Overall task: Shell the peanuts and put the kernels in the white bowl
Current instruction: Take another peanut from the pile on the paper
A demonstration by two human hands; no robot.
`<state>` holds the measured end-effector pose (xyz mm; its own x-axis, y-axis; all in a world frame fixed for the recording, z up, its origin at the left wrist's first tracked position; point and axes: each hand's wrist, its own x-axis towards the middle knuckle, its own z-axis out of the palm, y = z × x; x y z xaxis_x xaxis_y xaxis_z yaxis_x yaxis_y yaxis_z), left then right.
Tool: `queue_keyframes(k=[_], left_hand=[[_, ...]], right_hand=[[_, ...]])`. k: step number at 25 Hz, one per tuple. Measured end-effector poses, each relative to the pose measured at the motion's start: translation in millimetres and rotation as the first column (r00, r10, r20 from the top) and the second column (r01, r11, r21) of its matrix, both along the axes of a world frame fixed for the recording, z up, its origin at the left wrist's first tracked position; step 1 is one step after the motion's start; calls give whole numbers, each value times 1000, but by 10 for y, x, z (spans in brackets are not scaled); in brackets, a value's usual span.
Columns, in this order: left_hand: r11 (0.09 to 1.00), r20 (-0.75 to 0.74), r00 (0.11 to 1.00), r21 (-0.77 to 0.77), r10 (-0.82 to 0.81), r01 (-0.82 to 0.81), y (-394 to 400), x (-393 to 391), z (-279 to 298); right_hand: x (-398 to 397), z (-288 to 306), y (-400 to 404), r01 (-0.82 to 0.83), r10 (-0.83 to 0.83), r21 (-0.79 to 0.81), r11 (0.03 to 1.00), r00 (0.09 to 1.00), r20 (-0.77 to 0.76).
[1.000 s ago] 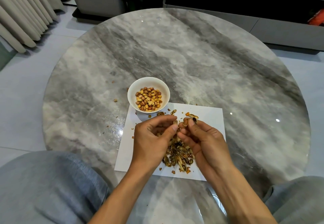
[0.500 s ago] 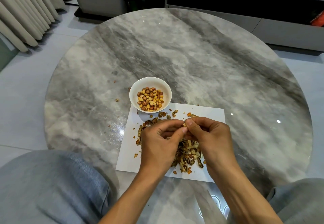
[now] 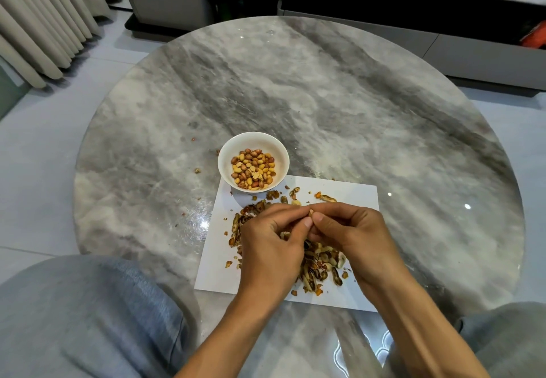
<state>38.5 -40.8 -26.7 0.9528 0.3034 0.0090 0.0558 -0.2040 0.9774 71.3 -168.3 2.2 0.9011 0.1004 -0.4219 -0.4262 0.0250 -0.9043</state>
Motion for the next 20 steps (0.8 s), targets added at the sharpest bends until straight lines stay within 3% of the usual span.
queue_keyframes(k=[3, 7, 16, 20], left_hand=[[974, 95, 995, 225, 15, -36, -18, -15, -55], [933, 123, 990, 360, -72, 23, -6, 10, -87], [936, 184, 974, 347, -129, 58, 20, 64, -89], [930, 190, 971, 362, -144, 67, -19, 37, -143]], right_hand=[[14, 3, 5, 19, -15, 50, 999, 997, -81], [-9, -11, 20, 40, -40, -56, 998, 999, 1], [-45, 36, 62, 117, -100, -207, 971, 991, 89], [-86, 68, 116, 79, 8, -382, 921, 975, 221]])
